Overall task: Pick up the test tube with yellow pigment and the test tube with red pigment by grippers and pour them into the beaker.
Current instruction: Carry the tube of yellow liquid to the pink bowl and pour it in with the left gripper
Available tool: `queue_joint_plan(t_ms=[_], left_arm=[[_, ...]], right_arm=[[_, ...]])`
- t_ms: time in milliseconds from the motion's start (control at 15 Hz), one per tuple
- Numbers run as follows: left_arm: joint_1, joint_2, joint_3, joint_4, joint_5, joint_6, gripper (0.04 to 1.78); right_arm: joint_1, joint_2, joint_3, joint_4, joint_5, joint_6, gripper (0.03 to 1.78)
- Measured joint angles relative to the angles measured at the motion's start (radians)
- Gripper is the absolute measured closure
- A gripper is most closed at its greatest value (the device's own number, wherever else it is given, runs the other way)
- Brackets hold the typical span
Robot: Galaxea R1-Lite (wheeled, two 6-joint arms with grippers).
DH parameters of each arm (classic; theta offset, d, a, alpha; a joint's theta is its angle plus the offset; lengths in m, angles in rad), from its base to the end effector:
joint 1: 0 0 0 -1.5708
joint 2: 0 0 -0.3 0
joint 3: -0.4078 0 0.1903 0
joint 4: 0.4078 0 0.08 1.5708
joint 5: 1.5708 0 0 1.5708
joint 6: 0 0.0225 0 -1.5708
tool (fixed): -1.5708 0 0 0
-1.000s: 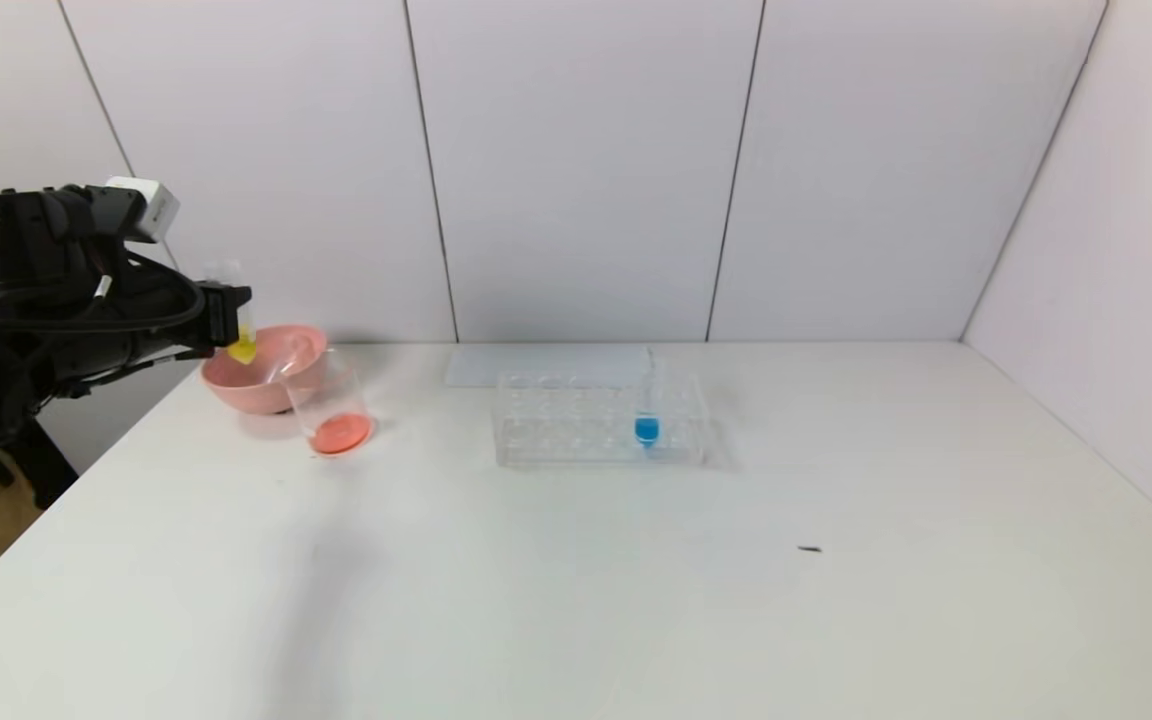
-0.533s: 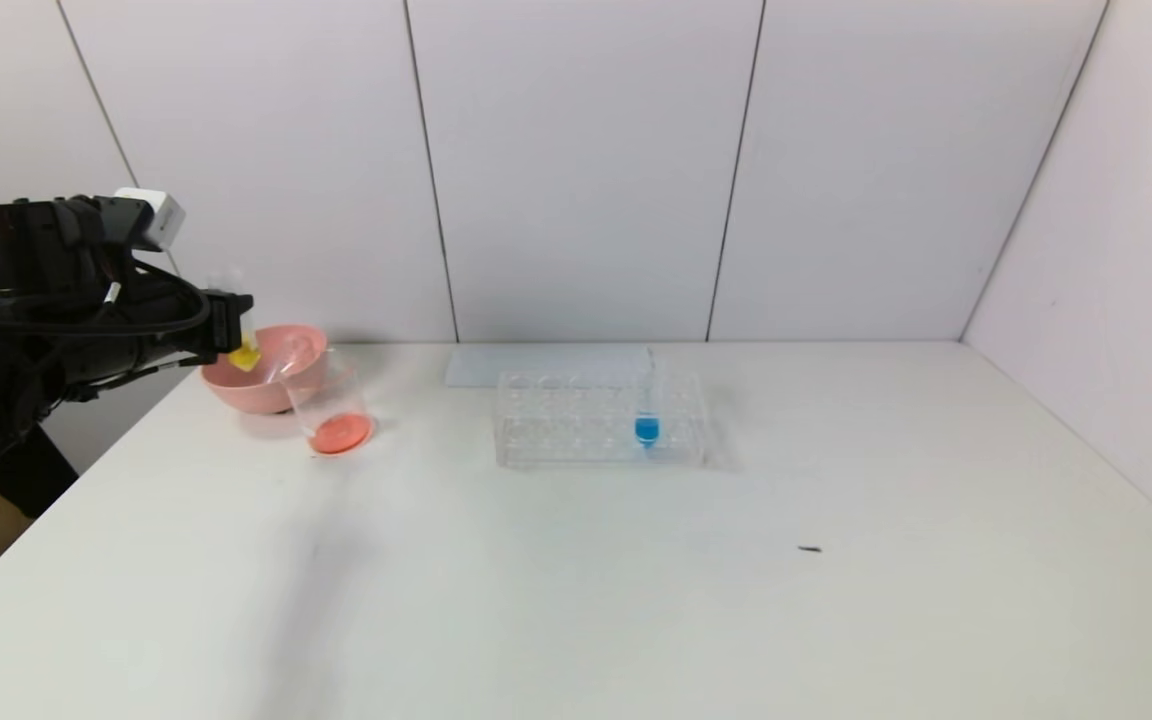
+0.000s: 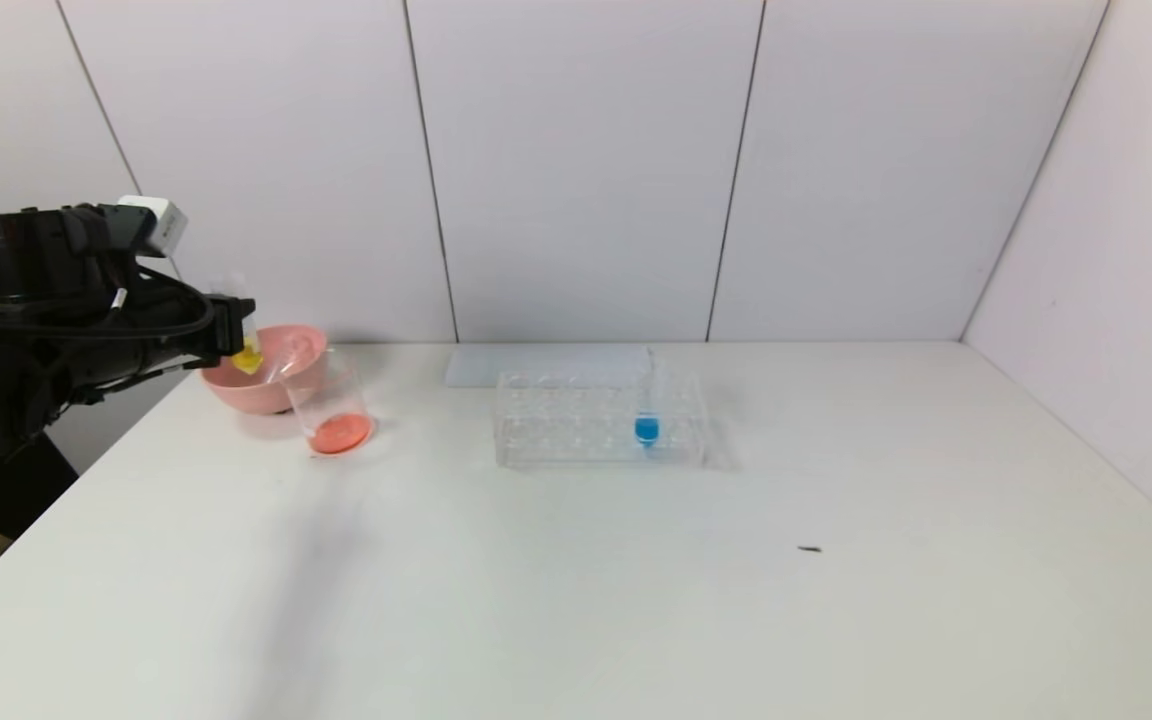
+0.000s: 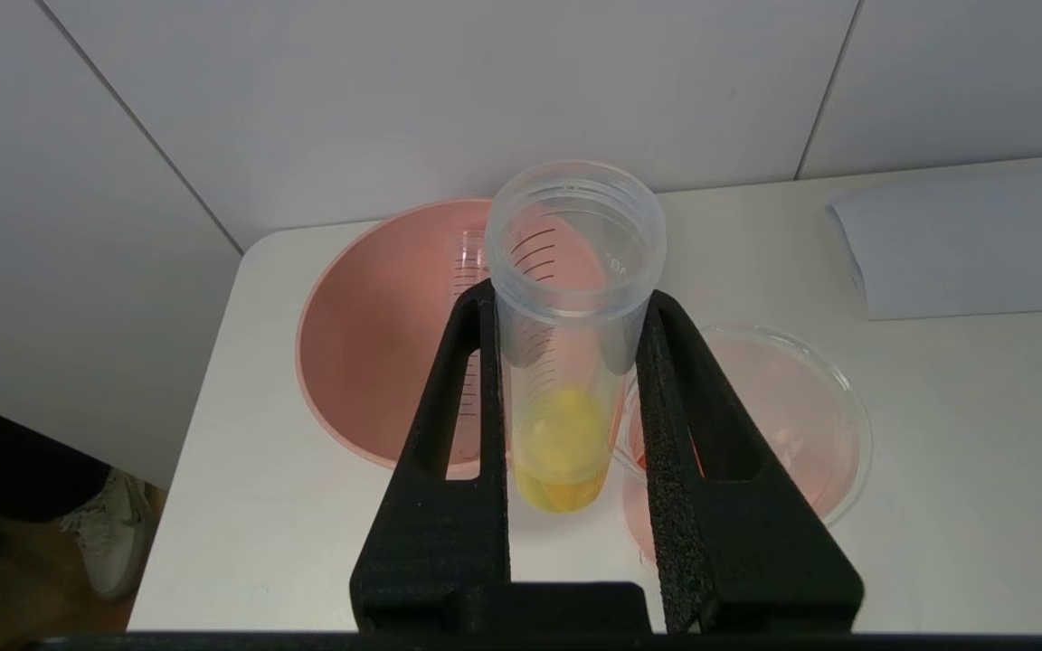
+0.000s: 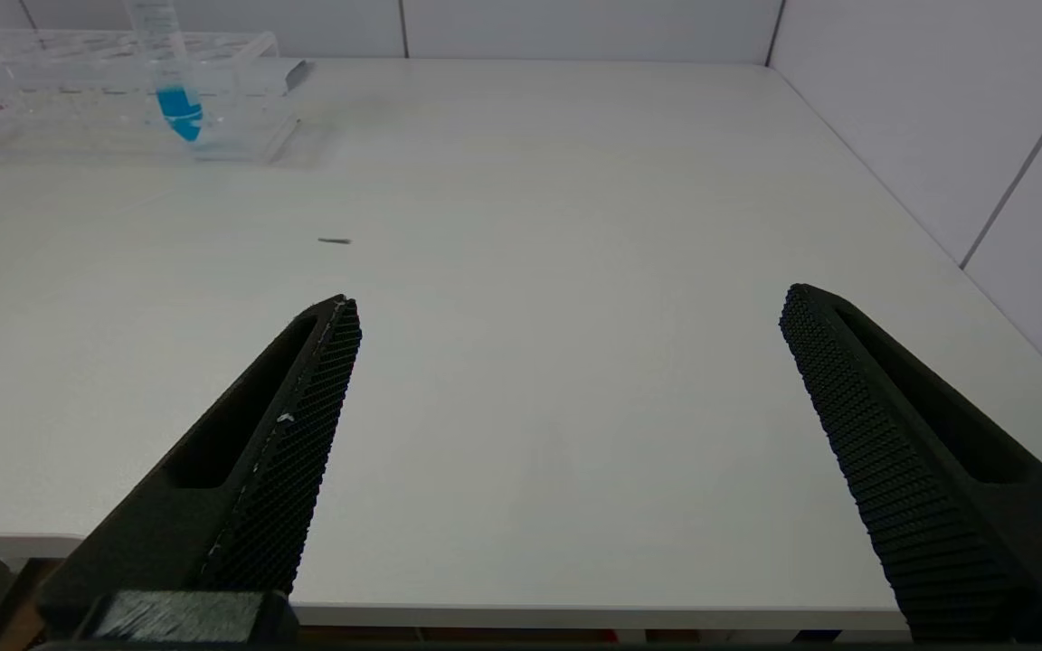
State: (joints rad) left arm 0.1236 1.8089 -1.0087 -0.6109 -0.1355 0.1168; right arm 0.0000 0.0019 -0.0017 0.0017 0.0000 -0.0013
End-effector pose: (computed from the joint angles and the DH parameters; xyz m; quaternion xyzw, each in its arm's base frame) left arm 0.3448 0.0398 0.1995 0.0459 0.0932 -0.0114 0.9945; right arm -0.0228 0.0000 0.0758 -0.0006 0.0009 0.0000 1.0000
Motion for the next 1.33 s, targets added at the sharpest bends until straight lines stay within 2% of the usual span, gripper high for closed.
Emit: queue_joint_plan(t_ms=[533, 867, 1333], left_arm=[[0.041, 0.02, 0.01, -0.015, -0.044, 0.001, 1.37], [0.074, 0.017, 0.019, -0.013, -0.13, 0.007, 1.37], [0.087, 0.016, -0.016, 0.037, -0.189, 0.08, 1.37]], right_arm=[[0.0, 0.0, 0.0, 0.0, 0.0, 0.0, 0.11], [0.0, 0.0, 0.0, 0.0, 0.0, 0.0, 0.11], [0.0, 0.0, 0.0, 0.0, 0.0, 0.0, 0.11]])
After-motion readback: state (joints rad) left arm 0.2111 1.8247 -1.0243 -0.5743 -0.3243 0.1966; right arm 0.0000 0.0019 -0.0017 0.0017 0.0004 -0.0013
